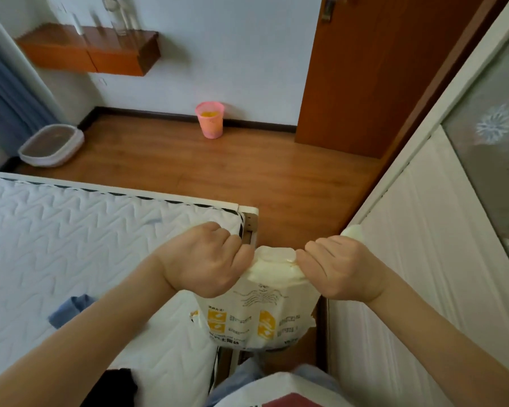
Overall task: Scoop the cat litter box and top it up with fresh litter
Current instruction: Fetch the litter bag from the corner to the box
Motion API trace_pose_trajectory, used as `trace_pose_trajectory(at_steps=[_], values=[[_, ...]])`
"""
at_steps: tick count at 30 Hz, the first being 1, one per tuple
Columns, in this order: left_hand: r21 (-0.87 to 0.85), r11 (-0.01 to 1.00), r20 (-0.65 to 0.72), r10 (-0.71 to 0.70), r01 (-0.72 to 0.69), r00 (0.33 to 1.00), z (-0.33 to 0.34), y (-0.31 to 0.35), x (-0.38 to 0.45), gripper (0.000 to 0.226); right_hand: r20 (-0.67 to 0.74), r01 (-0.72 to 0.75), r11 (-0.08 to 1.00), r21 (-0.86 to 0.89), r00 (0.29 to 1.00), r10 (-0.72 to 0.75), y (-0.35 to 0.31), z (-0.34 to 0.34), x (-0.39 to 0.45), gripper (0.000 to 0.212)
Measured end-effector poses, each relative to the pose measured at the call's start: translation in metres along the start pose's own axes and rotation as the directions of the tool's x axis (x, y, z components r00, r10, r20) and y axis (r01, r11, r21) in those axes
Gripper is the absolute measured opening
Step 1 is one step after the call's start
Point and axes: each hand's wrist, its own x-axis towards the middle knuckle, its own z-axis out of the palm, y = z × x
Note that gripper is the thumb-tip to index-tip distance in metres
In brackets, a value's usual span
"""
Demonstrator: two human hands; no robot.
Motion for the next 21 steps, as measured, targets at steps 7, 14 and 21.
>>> trace_pose_trajectory(at_steps=[7,14,21], values=[[-0.005,1.000,-0.036,-0.014,0.014,0.999,0.067,-0.104,0.041,0.022,0.034,-0.010,1.000,-0.013,0.999,0.011,0.109,0.066,0.021,0.011],[0.077,0.995,0.009,-0.070,0.069,0.998,0.145,-0.194,0.088,0.029,0.013,0.022,0.999,0.035,1.000,-0.023,0.231,0.146,0.028,0.010],[0.050,0.986,0.026,-0.162,0.160,0.986,0.217,-0.280,0.128,0.032,-0.026,0.056,0.993,0.108,0.998,-0.054,0.350,0.217,0.044,0.011]])
